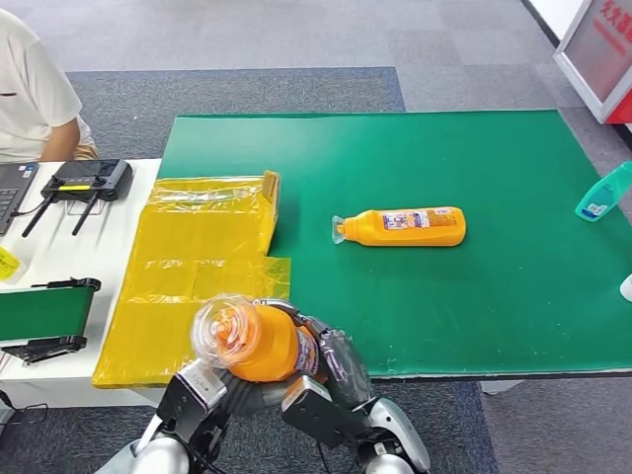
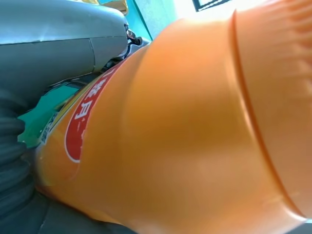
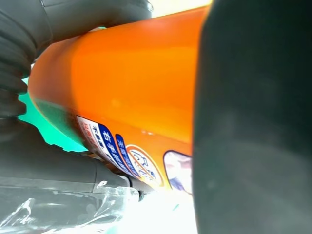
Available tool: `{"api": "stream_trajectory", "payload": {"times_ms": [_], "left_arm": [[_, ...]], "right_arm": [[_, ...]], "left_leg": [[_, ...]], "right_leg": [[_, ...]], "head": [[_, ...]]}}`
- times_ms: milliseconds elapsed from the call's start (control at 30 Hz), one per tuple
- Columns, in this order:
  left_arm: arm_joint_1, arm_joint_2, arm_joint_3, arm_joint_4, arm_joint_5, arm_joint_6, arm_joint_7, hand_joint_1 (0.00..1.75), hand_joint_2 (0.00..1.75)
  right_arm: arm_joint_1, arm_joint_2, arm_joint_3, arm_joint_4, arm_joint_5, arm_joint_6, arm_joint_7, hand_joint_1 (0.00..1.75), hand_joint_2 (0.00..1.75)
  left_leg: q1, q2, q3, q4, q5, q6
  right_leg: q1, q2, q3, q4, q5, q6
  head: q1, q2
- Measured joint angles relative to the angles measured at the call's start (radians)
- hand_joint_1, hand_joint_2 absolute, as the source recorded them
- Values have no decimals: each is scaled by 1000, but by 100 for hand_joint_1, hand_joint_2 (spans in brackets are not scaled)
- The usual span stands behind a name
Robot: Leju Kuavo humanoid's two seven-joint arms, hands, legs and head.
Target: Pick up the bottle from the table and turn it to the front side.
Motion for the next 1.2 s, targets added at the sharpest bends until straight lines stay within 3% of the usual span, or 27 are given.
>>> {"api": "stream_trajectory", "payload": {"times_ms": [33, 133, 167, 833, 1033, 1200], "left_arm": [[0, 0, 0, 1, 3, 0, -1, 175, 175], [1, 0, 2, 5, 12, -3, -2, 175, 175], [1, 0, 3, 7, 13, -4, -2, 175, 175], [57, -12, 88, -34, 56, 33, -34, 175, 175], [78, -22, 148, -72, -33, 87, -34, 175, 175], [79, -38, 216, -116, -281, 222, 8, 175, 175]], "right_arm": [[0, 0, 0, 1, -6, 2, 0, 157, 175], [-1, 0, 0, 10, -32, 22, 17, 29, 175], [-3, 0, 0, 16, -44, 35, 30, 2, 175], [38, 1, -39, 95, -315, 137, 81, 0, 175], [65, 1, -69, 85, -331, 138, 86, 0, 175], [89, 1, -97, 51, -341, 145, 99, 0, 175]], "left_leg": [[0, 0, 0, 0, 0, 0], [0, 0, 0, 0, 0, 0], [0, 0, 0, 0, 0, 0], [0, 0, 0, 0, -1, 0], [0, 0, 0, 0, -1, -1], [0, 0, 0, 0, 0, 0]], "right_leg": [[0, 0, 0, 0, 0, 0], [0, 0, 0, 0, 0, 0], [0, 0, 0, 0, 0, 0], [0, 0, 0, 0, 0, 0], [0, 0, 0, 0, 0, 0], [0, 0, 0, 0, 0, 0]], "head": [[0, 0], [0, 0], [0, 0], [0, 0], [0, 0], [0, 0]]}}
